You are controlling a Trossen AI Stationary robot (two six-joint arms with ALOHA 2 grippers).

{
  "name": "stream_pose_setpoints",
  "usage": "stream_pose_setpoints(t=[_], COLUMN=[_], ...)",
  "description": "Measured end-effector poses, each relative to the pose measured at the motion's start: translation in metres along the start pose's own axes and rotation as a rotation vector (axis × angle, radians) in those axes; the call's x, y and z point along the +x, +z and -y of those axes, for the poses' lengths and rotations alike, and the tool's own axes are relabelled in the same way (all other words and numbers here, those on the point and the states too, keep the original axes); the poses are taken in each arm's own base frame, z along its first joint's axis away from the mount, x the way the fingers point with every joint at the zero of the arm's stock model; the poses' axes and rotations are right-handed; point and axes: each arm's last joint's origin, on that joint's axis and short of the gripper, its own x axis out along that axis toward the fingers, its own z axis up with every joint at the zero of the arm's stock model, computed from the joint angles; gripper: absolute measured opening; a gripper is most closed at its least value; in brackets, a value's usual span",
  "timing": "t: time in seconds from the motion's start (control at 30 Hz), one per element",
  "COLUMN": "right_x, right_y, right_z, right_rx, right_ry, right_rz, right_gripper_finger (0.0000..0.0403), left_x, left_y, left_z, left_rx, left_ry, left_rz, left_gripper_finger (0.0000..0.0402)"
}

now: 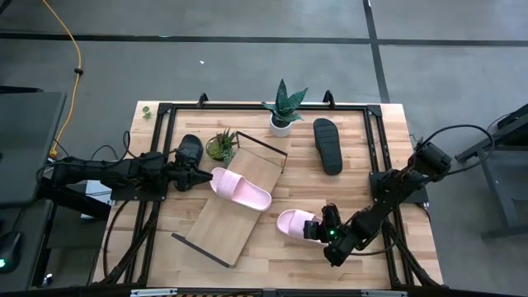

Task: Pick and place slides into the shelf
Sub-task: Put the pink slide on the shelf

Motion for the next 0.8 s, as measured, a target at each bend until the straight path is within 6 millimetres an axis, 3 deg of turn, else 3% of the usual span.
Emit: stream_pose_setpoints(t=[0.17, 0.6, 0.8], right_x=[-0.004, -0.037, -0.042], right_y=[0.002, 0.026, 0.042], right_z=[-0.003, -0.019, -0.037], right_rx=[0.015, 0.026, 0.0], right_ry=[0.037, 0.149, 0.21], right_rz=[0.025, 0.141, 0.175], right_gripper_finger=[0.0001, 0.0, 0.0], left_x=[0.0, 0.0, 0.0], left_y=[0.0, 0.0, 0.0], left_z=[0.0, 0.0, 0.0], left_rx=[0.0, 0.0, 0.0], left_ry=[0.0, -0.001, -0.001], left_rz=[0.0, 0.001, 0.001], left_gripper_finger=[0.0127, 0.0127, 0.0127])
